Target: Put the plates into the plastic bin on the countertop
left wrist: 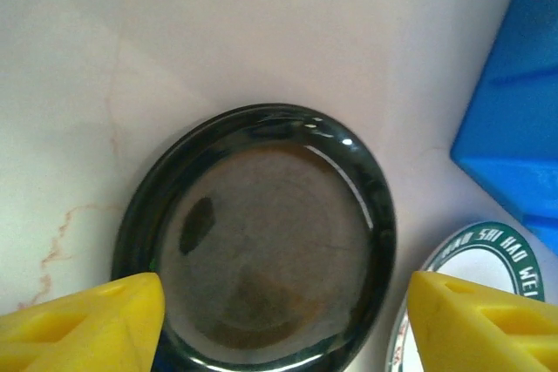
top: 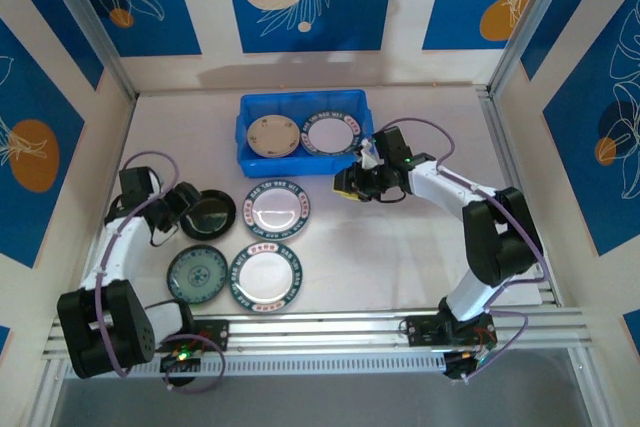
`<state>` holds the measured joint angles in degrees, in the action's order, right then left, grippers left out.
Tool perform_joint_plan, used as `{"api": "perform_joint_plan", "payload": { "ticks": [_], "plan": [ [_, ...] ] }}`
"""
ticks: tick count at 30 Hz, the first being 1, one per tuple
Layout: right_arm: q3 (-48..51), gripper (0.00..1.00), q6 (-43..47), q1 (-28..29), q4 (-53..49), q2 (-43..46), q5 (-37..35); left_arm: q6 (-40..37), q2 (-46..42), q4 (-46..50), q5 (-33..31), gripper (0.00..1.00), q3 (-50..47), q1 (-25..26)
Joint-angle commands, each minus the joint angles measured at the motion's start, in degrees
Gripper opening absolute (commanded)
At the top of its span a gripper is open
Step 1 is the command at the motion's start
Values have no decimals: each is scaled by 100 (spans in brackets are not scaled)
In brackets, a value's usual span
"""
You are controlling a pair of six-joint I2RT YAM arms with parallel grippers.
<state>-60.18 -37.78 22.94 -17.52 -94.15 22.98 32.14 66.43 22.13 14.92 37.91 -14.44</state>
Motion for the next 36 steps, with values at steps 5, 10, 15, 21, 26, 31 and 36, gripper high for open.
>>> {"api": "perform_joint_plan", "payload": {
  "ticks": [5,10,15,21,26,31,36],
  "plan": [
    [-283,37,-4,27,-147,-178,189,-396,190,-19,0,68,-270,-453],
    [-304,36,-19,18,-151,-206,193,-341,372,-206,143,67,-377,-557],
    [-418,36,-44,-10,-189,-320,214,5,561,-772,361,64,-716,-564],
    [-529,35,-3,-17,-309,-394,190,46,718,-1006,393,57,-864,-574],
    [-547,35,-34,-26,-313,-449,195,142,789,-1257,384,51,-978,-572],
    [-573,33,-37,-25,-337,-519,190,249,965,-1608,492,43,-1068,-574],
    [-648,31,-6,-25,-410,-594,195,372,1082,-1875,542,35,-1148,-574]
  ]
}}
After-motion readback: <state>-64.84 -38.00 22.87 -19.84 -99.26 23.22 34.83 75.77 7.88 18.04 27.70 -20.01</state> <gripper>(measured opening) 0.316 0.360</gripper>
